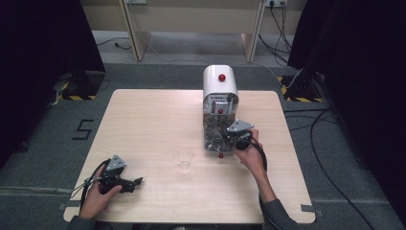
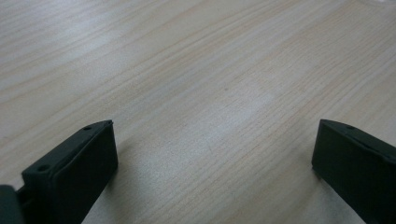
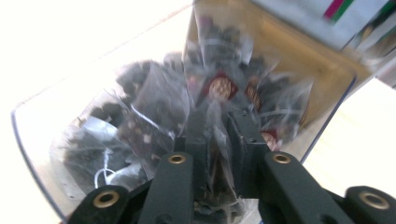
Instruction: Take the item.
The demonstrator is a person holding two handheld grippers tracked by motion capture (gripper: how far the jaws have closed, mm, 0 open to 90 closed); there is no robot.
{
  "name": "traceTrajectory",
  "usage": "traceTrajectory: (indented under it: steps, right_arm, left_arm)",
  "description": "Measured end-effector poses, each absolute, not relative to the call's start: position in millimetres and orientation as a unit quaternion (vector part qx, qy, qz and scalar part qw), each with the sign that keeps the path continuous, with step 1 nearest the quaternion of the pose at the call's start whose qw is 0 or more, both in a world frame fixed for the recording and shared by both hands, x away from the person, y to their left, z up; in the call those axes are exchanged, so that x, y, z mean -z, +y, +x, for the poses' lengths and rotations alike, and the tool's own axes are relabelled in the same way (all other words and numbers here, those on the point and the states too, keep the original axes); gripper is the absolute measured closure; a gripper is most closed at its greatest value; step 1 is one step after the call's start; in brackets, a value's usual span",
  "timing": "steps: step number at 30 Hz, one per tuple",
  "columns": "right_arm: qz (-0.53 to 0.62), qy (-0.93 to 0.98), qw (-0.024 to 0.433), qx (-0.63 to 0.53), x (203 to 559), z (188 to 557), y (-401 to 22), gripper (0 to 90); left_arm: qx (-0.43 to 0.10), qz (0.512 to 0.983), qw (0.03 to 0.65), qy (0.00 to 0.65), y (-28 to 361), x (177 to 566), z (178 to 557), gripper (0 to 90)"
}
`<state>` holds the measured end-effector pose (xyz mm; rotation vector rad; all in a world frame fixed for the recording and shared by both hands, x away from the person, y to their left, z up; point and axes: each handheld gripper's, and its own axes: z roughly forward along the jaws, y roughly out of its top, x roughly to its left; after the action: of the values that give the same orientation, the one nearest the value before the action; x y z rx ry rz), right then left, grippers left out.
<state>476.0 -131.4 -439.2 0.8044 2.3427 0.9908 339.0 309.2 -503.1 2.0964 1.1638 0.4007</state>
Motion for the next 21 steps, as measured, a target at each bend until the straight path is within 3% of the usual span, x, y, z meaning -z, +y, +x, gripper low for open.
traceTrajectory:
  steps: [12,21]
  right_arm:
    - [0.277,0.83,0.267,-0.405,418.0,467.3,-134.0,83.3]
    - [0.271,0.819,0.264,-0.431,407.0,460.2,-131.5,83.4]
  left_arm:
    - [-0.155,0.809,0.348,0.449,309.2,503.1,339.0,0.0]
    - [-0.154,0.808,0.348,0.449,309.2,503.1,339.0,0.0]
